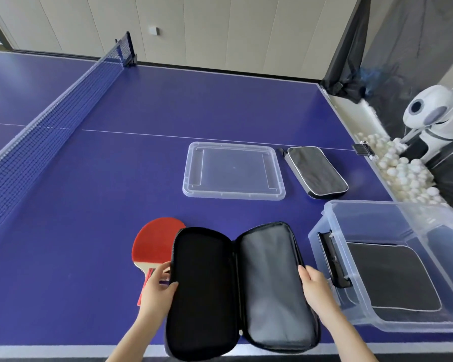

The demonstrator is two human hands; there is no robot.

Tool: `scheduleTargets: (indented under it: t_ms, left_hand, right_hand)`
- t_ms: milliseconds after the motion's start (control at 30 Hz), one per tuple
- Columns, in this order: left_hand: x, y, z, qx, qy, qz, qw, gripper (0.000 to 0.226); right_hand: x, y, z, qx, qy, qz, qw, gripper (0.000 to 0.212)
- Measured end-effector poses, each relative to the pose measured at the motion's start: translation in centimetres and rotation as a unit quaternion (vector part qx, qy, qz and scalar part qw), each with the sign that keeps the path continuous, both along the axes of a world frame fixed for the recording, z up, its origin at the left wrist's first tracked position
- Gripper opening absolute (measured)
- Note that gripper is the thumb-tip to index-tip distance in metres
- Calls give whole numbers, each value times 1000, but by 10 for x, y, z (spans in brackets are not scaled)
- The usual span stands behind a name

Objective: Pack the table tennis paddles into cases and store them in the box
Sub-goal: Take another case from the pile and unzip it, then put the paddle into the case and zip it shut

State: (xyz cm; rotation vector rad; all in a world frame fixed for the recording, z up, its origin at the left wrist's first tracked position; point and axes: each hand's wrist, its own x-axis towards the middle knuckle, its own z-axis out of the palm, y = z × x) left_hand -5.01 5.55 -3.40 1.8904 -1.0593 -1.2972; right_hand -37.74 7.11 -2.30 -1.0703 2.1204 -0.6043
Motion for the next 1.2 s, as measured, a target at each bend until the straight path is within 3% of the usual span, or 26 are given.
scheduleTargets:
  t_ms: [133, 267, 400, 500, 600, 700, 800, 867, 1000, 1100, 1200]
  left_hand:
    - [-2, 2, -22, 26, -60, -18, 998, 49]
    - [-6, 3, -42, 35, -120, -64, 990, 53]
    - [-8, 5, -55, 3, -184, -108, 977, 55]
    - [-10, 7, -53, -11, -240, -119, 963, 55]
    - [-21, 11, -47, -120, -379, -115, 910, 53]
    - [-46, 20, -46, -212, -438, -227, 844, 64]
    - [-69, 24, -66, -202, -456, -375, 781, 81]
    - [-74, 23, -79, -166, -463, -425, 760, 87]
    - [-68, 16, -87, -110, -448, -462, 758, 85]
    - [-66, 13, -78, -137, -466, -448, 750, 81]
    - [-56, 12, -64, -196, -461, -364, 785, 70]
  right_hand:
    - [-9, 1, -13, 35, 141, 22, 989, 39]
    - [-9, 3, -37, 33, 246, 42, 968, 19]
    - [-8, 9, -52, 39, 282, 116, 951, 62]
    - [-6, 17, -58, 40, 303, 141, 942, 77]
    - [-6, 23, -64, 44, 320, 176, 930, 78]
    - [4, 31, -66, 21, 343, 238, 908, 56]
    - [15, 33, -70, 66, 343, 300, 888, 65]
    - [17, 33, -75, 91, 333, 321, 882, 65]
    - [16, 33, -79, 112, 333, 321, 879, 64]
    - [19, 30, -79, 116, 335, 324, 877, 64]
    - [26, 27, -76, 103, 316, 309, 891, 64]
